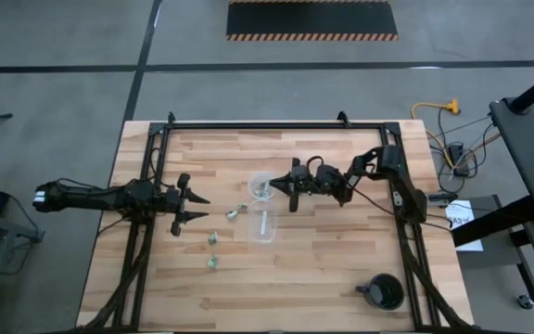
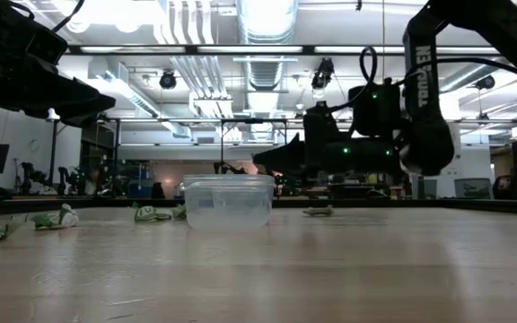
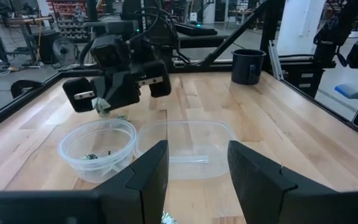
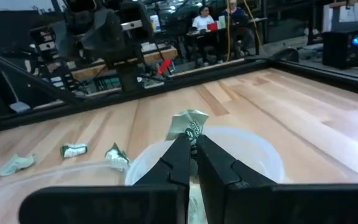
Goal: Pick and place items into bin
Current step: Put the stevia packet into the circular transparent bin
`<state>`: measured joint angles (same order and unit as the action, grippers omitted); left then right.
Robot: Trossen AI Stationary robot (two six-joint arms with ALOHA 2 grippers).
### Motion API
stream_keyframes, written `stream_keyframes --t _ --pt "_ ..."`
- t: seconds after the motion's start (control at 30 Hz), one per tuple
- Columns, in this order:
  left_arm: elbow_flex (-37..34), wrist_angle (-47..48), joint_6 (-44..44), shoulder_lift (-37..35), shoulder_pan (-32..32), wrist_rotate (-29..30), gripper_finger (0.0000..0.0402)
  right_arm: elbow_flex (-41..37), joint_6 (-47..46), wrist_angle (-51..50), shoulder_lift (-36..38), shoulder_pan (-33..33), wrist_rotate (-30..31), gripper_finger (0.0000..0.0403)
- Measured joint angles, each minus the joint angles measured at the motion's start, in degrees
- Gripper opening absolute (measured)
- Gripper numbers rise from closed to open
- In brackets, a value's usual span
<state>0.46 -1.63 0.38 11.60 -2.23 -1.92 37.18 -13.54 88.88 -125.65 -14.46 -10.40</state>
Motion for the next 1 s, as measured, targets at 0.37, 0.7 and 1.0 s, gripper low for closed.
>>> stream_keyframes --t 0.37,0.7,1.0 --pt "0.0 0.0 0.0 0.0 0.0 -0.02 0.0149 2.09 0.04 -2.67 -0.11 0.04 -1.85 0.0013" --pt "0.0 0.0 0.01 0.0 0.0 -0.02 0.0149 3.41 0.0 -5.18 -0.11 0.04 -1.67 0.0059" --pt "0.01 0.0 0.0 0.0 0.01 -0.02 0.0149 3.3 0.6 -6.19 0.43 -0.07 -3.15 0.0144"
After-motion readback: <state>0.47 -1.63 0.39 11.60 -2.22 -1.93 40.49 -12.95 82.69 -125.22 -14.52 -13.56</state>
